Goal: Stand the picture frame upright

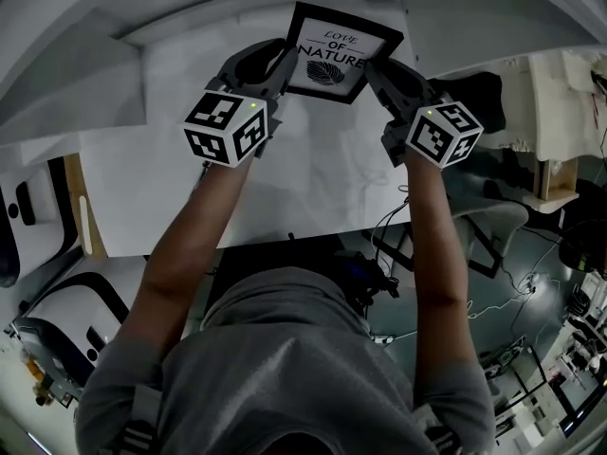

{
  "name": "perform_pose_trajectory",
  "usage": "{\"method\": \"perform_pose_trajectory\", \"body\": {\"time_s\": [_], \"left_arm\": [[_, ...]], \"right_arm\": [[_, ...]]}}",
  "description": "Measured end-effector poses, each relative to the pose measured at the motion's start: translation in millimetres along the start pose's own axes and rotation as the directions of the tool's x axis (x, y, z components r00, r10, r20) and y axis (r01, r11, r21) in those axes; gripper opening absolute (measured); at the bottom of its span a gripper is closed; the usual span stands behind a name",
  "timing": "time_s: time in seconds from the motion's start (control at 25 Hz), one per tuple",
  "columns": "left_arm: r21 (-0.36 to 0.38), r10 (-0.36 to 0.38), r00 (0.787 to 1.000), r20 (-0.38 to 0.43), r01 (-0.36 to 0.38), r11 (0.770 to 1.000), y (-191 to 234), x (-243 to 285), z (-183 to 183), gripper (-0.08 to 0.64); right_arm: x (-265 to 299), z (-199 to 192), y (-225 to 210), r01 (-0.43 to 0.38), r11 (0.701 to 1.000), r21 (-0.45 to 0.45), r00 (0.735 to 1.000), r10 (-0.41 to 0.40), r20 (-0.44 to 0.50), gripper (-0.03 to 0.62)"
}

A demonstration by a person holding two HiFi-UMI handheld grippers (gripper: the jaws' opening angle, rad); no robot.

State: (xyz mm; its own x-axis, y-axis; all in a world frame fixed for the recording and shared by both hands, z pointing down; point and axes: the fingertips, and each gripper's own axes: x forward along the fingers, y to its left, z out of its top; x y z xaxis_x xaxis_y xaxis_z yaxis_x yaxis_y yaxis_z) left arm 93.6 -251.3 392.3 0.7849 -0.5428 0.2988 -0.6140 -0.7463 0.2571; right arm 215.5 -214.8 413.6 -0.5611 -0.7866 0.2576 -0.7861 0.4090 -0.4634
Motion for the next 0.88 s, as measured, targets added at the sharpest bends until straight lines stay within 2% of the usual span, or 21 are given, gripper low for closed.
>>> {"method": "perform_pose_trajectory", "body": {"time_s": [0.4, 0.68, 0.88], "left_arm": [[0.031, 0.007, 0.998, -0.069, -0.005, 1.0, 13, 53, -11, 0.074], [0.027, 0.018, 0.995, -0.098, -0.015, 1.0, 27, 81, -15, 0.074], [0.032, 0.036, 0.994, -0.106, -0.033, 0.999, 37, 99, -11, 0.074]], "right_arm": [[15, 9, -48, 0.077, 0.991, -0.107, 0.996, -0.081, -0.028, 0.089], [29, 20, -69, 0.16, 0.961, -0.225, 0.986, -0.166, -0.008, 0.091], [41, 26, -85, 0.196, 0.953, -0.23, 0.98, -0.197, 0.02, 0.091]]}}
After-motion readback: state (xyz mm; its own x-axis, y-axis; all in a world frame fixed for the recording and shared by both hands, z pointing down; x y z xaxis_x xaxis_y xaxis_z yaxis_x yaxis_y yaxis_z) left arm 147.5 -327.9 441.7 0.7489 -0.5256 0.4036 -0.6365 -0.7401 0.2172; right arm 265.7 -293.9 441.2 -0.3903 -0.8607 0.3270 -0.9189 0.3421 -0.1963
